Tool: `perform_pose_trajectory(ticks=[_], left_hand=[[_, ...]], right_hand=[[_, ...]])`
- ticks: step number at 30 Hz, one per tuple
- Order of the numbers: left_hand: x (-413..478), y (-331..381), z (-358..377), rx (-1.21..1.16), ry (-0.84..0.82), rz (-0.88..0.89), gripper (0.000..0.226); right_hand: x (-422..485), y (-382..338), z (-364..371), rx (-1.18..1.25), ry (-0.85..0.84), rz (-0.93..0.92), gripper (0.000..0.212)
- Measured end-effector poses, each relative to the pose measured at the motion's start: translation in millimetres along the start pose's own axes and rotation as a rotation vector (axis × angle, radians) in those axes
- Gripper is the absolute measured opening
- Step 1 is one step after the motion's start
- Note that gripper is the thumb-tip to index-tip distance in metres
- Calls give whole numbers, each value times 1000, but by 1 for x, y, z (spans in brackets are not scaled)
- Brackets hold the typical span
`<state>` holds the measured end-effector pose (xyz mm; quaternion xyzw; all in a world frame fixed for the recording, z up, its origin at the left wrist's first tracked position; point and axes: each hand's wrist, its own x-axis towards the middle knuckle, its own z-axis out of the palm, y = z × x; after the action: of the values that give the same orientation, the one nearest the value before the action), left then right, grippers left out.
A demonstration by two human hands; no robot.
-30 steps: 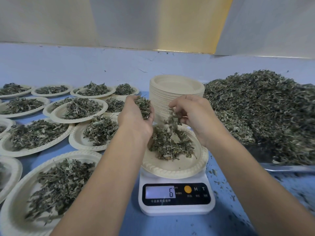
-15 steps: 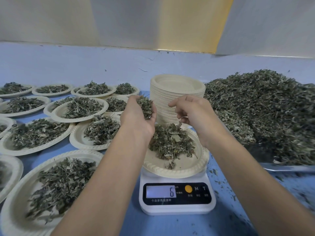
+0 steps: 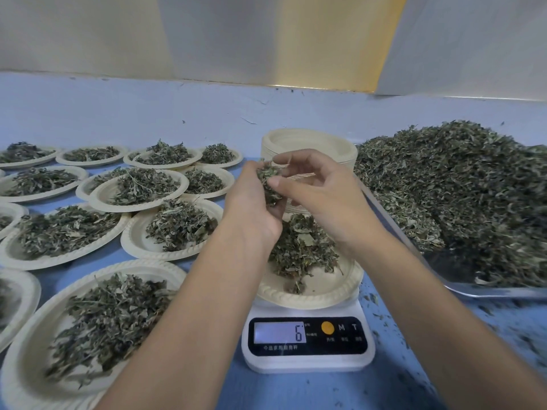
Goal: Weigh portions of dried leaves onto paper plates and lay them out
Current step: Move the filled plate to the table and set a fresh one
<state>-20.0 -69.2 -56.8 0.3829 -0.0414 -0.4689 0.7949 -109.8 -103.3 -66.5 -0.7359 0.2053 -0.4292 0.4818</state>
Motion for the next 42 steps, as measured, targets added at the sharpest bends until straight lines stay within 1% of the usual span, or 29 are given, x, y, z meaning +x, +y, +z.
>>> perform_pose_trajectory(ticks=[5, 8, 11, 14, 19, 22, 25, 28, 34, 38, 42], left_hand=[[-1, -4, 3, 53, -49, 1, 19], [0, -4, 2, 41, -46, -12, 20], [2, 0, 0, -8, -57, -20, 13], [0, 5, -1, -62, -16, 10, 13], [-4, 7, -1, -55, 29, 32, 16], [-4, 7, -1, -47, 39, 33, 16], [-2, 7, -2, -40, 6, 22, 22], [0, 10, -3, -87, -29, 2, 27], [3, 11, -4, -89, -22, 12, 22], [3, 10, -4, -94, -24, 9, 20], [2, 11, -4, -124, -41, 9, 20]], right_hand=[[-2, 1, 5, -58, 44, -30, 21], [-1, 2, 4, -69, 60, -24, 20], [1, 1, 3, 19, 93, 15, 20], [2, -1, -1, 155, 135, 66, 18], [5, -1, -8, 225, 162, 120, 14], [6, 0, -11, 243, 184, 149, 19], [6, 3, -13, 167, 205, 173, 26], [6, 6, -14, 65, 220, 219, 27], [5, 8, -15, 5, 136, 287, 35], [4, 8, -15, -3, 113, 281, 36], [4, 7, -15, -9, 154, 238, 31]])
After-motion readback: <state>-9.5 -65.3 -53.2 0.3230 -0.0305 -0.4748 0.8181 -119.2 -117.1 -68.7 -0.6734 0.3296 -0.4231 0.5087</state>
